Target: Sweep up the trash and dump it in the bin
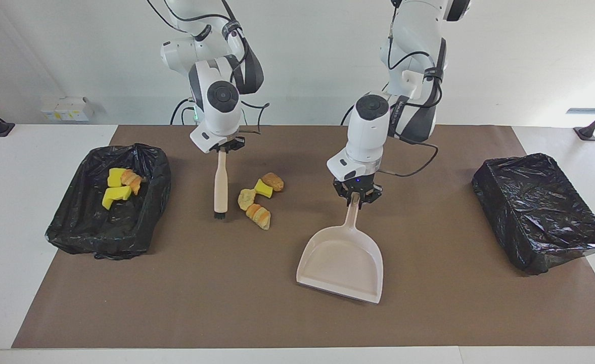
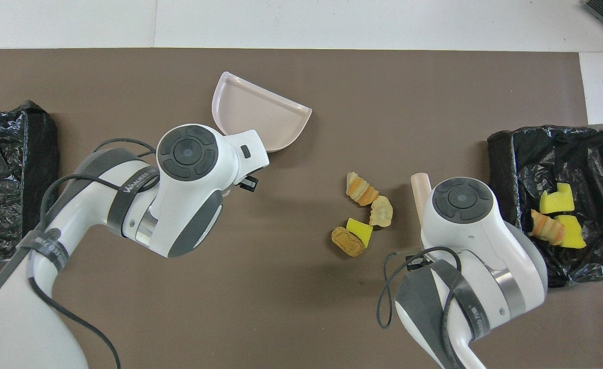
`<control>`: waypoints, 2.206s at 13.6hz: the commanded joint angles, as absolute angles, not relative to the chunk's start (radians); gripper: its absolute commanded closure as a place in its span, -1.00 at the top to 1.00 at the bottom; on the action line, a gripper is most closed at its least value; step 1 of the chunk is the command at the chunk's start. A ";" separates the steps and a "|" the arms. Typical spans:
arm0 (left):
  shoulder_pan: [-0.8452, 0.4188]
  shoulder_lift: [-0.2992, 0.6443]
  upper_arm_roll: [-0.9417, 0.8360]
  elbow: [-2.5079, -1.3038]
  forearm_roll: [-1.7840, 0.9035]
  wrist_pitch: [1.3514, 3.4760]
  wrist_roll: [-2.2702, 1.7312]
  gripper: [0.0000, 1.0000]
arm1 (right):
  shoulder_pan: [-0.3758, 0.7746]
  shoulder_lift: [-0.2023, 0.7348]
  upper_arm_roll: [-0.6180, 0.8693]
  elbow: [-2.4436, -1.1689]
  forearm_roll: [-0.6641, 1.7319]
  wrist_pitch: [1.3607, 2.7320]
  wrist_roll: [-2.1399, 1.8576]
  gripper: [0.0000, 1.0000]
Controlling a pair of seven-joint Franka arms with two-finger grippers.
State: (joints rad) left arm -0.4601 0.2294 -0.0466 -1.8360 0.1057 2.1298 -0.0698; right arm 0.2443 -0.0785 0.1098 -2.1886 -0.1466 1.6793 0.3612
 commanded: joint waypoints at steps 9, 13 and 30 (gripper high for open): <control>-0.339 0.129 -0.052 -1.867 0.121 1.832 1.078 -1.00 | 0.313 -0.201 0.121 -2.376 0.020 1.713 0.299 -1.00; -0.348 0.045 -0.054 -2.037 0.121 1.964 1.175 -1.00 | 0.308 -0.212 0.121 -2.407 0.117 1.767 0.289 -1.00; -0.500 0.060 -0.060 -2.223 0.107 2.312 0.864 -1.00 | 0.457 -0.081 0.117 -2.264 0.580 2.031 0.333 -1.00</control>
State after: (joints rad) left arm -0.4823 0.0690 -0.0700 -2.1866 0.1080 2.2585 0.8926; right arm 0.4593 -0.0890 0.1218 -2.3089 0.5812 2.0455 0.3277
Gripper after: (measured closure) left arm 0.678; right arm 0.736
